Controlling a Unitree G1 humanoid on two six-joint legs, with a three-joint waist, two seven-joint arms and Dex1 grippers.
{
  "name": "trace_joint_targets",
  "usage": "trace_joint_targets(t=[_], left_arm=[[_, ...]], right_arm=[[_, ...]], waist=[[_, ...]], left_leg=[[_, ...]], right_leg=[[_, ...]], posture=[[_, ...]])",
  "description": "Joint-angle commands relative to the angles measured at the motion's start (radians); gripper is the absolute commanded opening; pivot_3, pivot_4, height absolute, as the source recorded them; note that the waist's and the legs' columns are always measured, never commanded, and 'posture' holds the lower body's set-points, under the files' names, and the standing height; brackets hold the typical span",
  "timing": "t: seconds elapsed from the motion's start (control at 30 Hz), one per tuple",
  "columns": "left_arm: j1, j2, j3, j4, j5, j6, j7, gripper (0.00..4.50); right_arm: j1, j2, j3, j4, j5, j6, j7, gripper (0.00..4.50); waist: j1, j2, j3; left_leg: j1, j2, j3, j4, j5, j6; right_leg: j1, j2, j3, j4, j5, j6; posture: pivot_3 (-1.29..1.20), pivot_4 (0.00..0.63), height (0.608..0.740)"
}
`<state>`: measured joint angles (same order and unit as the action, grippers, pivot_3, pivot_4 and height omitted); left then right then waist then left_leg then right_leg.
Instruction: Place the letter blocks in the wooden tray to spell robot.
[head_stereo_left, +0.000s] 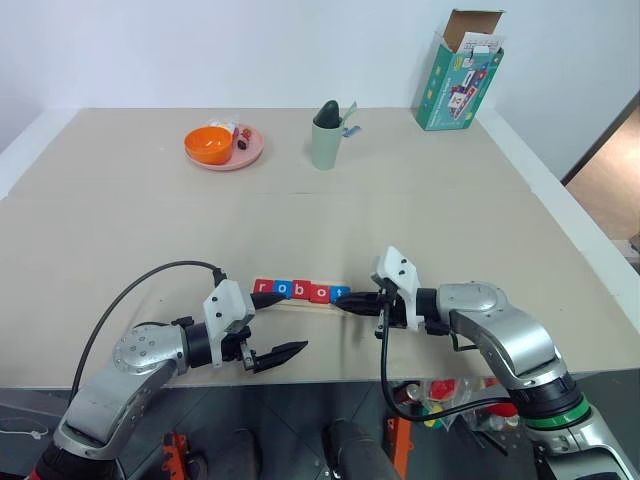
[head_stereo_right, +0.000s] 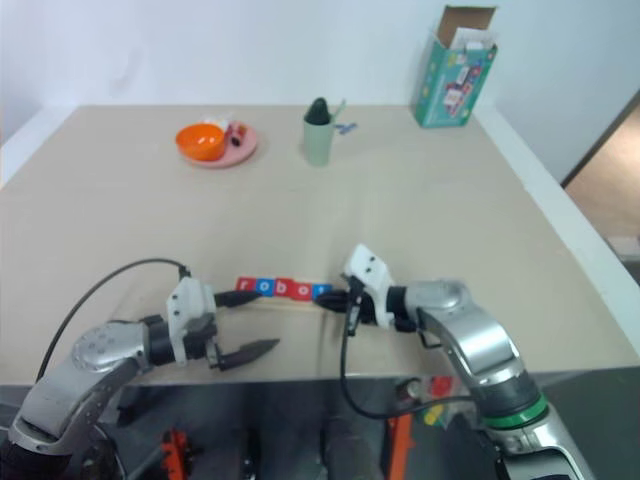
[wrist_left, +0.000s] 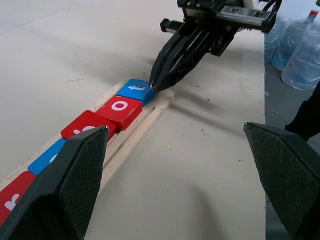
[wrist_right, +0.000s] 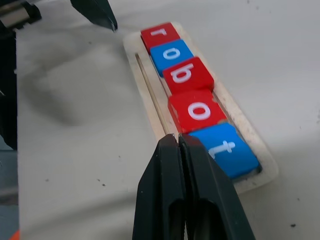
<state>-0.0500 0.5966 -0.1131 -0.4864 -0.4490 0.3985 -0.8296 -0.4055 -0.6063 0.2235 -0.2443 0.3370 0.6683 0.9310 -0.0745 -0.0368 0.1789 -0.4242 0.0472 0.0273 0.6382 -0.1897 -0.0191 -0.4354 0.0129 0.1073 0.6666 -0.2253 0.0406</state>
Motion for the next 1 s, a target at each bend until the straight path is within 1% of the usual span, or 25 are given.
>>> trace_joint_targets(t=[0.03, 0.73, 0.8, 1.0], left_arm=[[0.000, -0.005, 0.008, -0.026, 0.000, -0.008, 0.009, 4.50], [-0.004, -0.007, 0.000, -0.019, 0.012, -0.010, 0.005, 4.50], [-0.005, -0.006, -0.001, -0.019, 0.014, -0.010, 0.004, 4.50], [-0.007, -0.007, 0.000, -0.017, 0.016, -0.008, 0.003, 4.50]], right_arm=[[-0.019, -0.006, -0.001, -0.005, -0.009, -0.028, 0.009, 0.04], [-0.041, 0.012, 0.013, 0.075, -0.061, -0.098, 0.027, 0.04], [-0.044, 0.014, 0.009, 0.069, -0.058, -0.091, 0.032, 0.04], [-0.044, 0.012, -0.006, -0.041, 0.002, -0.014, 0.042, 0.04]], waist=[[0.000, 0.000, 0.000], [0.000, 0.000, 0.000], [0.000, 0.000, 0.000], [0.000, 0.000, 0.000]], left_leg=[[0.000, 0.000, 0.000, 0.000, 0.000, 0.000], [0.000, 0.000, 0.000, 0.000, 0.000, 0.000], [0.000, 0.000, 0.000, 0.000, 0.000, 0.000], [0.000, 0.000, 0.000, 0.000, 0.000, 0.000]], right_leg=[[0.000, 0.000, 0.000, 0.000, 0.000, 0.000], [0.000, 0.000, 0.000, 0.000, 0.000, 0.000], [0.000, 0.000, 0.000, 0.000, 0.000, 0.000], [0.000, 0.000, 0.000, 0.000, 0.000, 0.000]], posture=[[0.00, 0.150, 0.740], [0.00, 0.150, 0.740], [0.00, 0.150, 0.740], [0.00, 0.150, 0.740]])
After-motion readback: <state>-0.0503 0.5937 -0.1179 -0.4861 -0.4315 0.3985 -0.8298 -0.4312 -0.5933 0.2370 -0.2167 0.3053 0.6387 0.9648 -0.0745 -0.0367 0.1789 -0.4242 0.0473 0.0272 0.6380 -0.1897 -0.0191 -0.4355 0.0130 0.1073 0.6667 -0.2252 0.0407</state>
